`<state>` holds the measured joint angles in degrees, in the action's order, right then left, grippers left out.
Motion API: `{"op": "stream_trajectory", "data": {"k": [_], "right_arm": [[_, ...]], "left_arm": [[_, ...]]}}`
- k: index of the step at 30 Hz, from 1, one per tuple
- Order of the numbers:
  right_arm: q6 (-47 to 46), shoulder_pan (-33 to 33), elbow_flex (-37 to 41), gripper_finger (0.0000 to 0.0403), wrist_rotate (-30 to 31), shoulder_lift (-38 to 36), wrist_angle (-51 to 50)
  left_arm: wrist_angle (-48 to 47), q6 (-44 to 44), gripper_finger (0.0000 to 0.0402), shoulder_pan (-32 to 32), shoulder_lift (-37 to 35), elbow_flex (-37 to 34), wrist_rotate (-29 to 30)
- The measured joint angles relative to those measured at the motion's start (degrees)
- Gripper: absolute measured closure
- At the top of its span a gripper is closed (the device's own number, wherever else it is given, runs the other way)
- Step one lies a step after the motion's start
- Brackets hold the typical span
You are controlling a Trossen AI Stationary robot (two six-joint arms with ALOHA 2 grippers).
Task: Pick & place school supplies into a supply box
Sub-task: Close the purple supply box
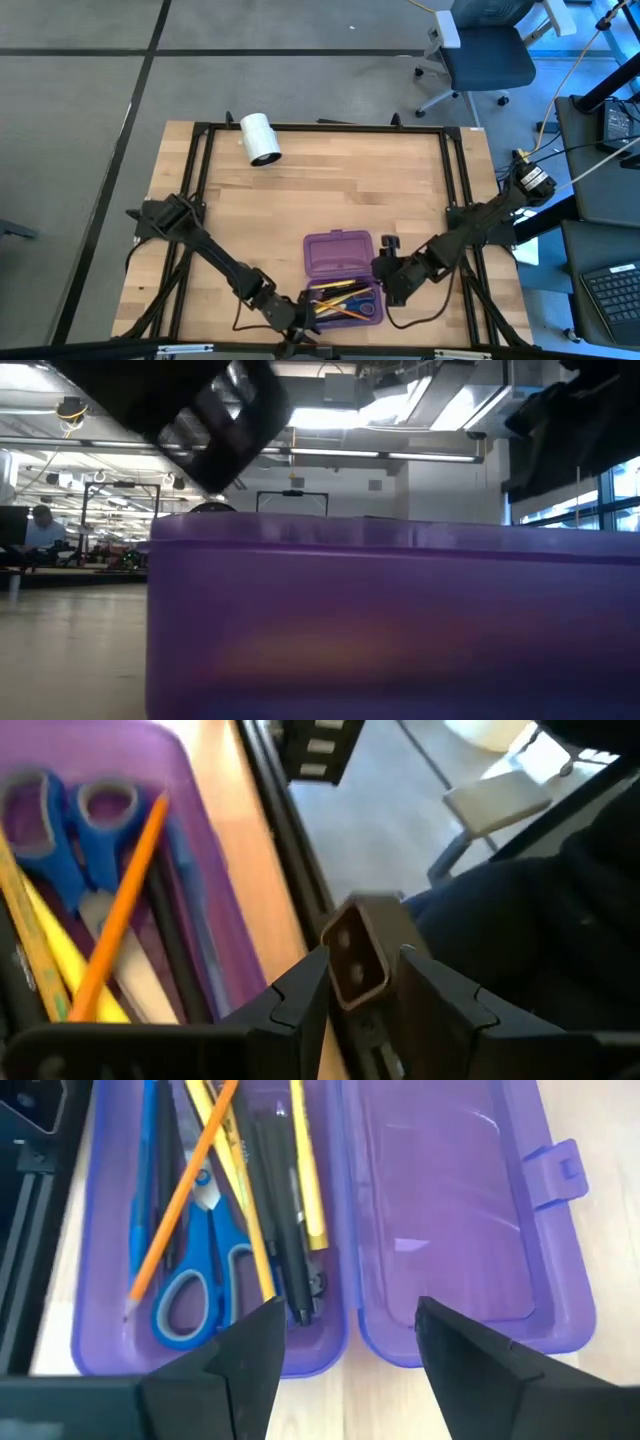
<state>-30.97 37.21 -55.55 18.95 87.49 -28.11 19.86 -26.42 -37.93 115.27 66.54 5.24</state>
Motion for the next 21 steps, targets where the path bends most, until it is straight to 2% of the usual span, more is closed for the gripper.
{"op": "stream_trajectory", "data": {"k": [9,21], "right_arm": [[-1.78,1.68,0.00,0.0178,3.40,0.00,0.06],[1.76,1.66,0.00,0.0178,4.73,0.00,-0.01]], "left_arm": [[-0.55,-1.37,0.0290,-1.05,2.82,0.02,7.69],[-1.38,-1.10,0.0290,-1.09,2.77,0.00,10.99]]}}
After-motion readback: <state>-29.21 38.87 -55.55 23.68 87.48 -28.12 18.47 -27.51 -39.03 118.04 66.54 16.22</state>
